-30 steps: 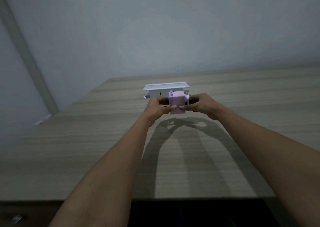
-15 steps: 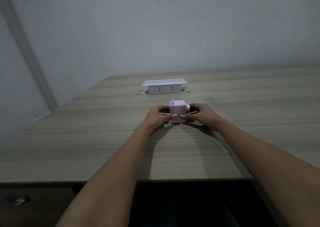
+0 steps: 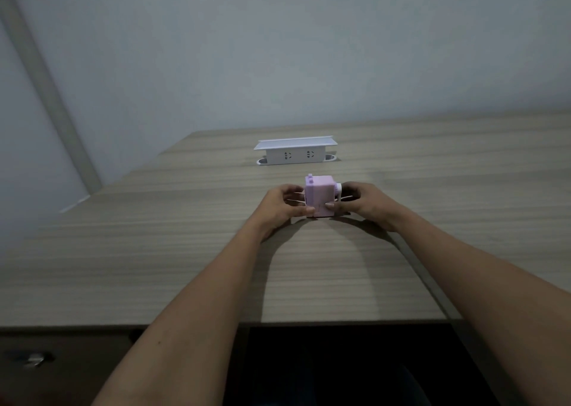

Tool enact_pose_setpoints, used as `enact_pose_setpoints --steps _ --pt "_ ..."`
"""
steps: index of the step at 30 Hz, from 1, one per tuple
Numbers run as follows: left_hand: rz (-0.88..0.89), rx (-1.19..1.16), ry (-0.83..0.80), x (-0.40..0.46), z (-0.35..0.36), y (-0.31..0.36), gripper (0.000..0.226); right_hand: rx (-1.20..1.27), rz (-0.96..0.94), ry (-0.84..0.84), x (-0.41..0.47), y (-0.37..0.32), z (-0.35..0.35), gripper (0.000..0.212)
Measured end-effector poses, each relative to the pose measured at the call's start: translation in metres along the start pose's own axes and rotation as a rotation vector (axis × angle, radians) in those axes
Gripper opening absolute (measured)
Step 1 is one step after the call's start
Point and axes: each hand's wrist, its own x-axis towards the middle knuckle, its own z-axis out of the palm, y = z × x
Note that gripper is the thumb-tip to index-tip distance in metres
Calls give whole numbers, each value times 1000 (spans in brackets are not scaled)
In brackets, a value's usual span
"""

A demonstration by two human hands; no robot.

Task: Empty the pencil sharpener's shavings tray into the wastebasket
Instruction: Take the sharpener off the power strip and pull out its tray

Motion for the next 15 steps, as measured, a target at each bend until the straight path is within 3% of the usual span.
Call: enact_pose_setpoints --steps 15 --pt "-21 5 114 -25 -64 0 67 -8 29 17 -2 -6 0 55"
